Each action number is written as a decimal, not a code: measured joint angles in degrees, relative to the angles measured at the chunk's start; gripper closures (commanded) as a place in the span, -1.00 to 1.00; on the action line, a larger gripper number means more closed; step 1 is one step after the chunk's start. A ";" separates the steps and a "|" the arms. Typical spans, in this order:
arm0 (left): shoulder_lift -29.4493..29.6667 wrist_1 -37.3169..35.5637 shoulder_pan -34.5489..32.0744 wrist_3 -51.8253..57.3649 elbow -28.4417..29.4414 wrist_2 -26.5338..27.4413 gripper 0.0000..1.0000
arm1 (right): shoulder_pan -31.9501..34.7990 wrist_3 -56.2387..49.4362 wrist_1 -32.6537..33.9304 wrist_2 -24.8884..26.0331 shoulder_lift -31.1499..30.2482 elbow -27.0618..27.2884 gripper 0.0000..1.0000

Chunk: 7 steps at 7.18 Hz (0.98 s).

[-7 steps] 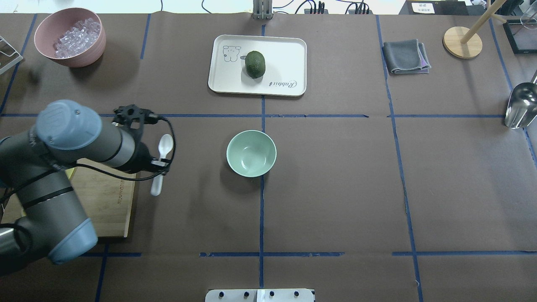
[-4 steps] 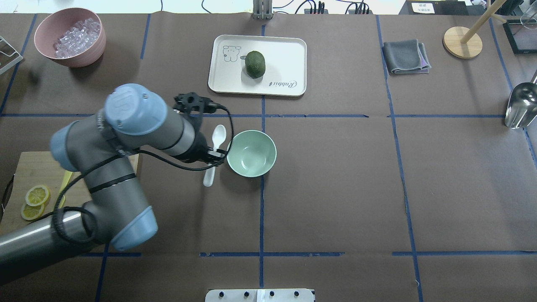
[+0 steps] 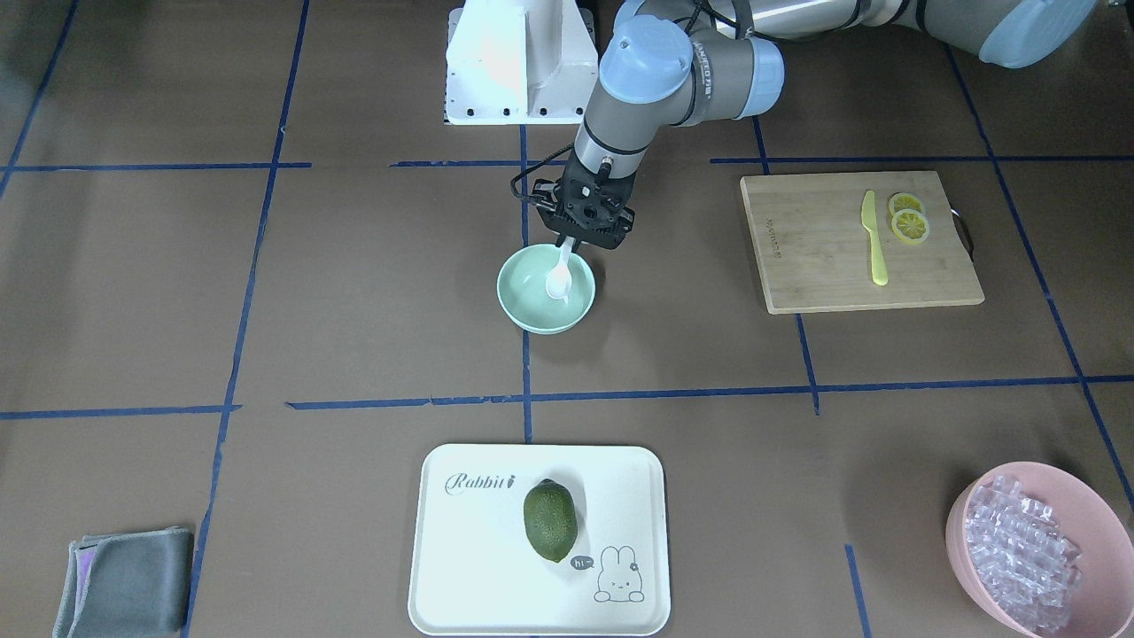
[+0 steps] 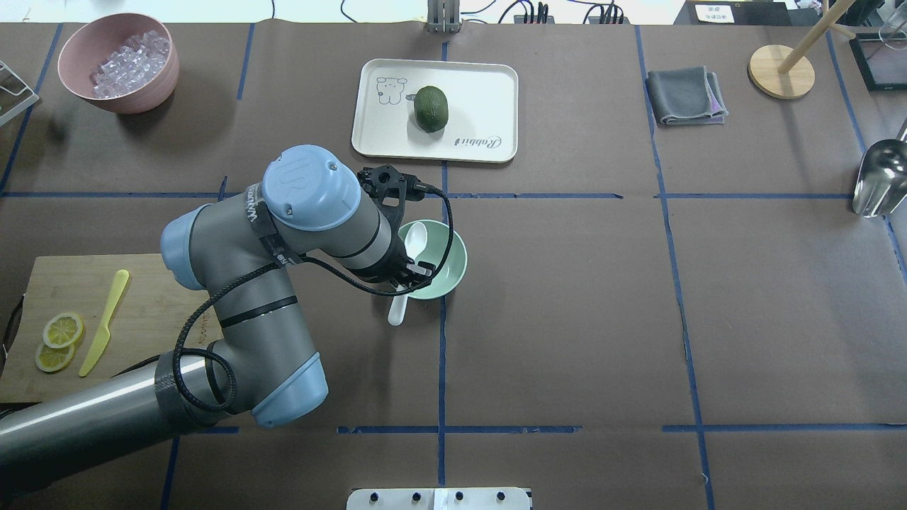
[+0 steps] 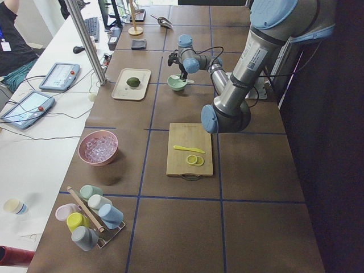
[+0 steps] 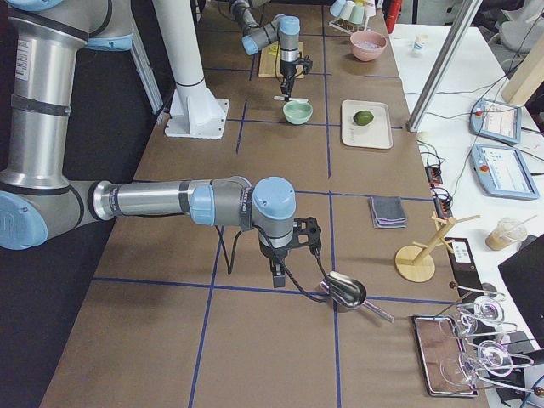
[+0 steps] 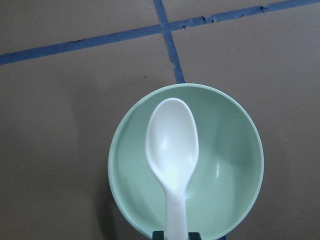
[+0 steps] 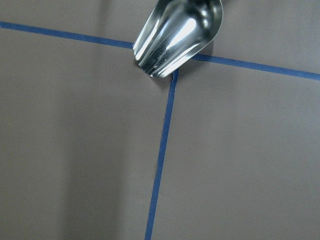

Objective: Place spoon in bowl
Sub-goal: 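Carry the spoon with the left gripper over the green bowl and lower it, then open the left gripper to drop the spoon into the bowl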

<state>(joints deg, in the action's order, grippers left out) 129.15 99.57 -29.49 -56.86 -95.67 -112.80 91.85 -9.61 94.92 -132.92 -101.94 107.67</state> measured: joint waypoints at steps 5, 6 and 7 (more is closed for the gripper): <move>4.52 -1.96 0.20 0.11 4.89 -0.12 -0.97 | 0.00 0.04 0.00 0.03 0.10 -0.01 -0.98; 4.49 -2.14 -0.14 0.26 4.78 -0.16 -0.98 | 0.00 0.06 0.00 0.03 0.13 -0.03 -0.99; 4.35 -3.40 -1.16 0.71 4.43 -0.71 -0.98 | 0.00 -0.04 0.00 0.03 0.10 -0.07 -0.99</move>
<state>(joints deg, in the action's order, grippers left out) 133.50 96.17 -30.65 -56.16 -91.24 -113.51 91.85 -9.64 94.92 -132.89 -101.84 107.61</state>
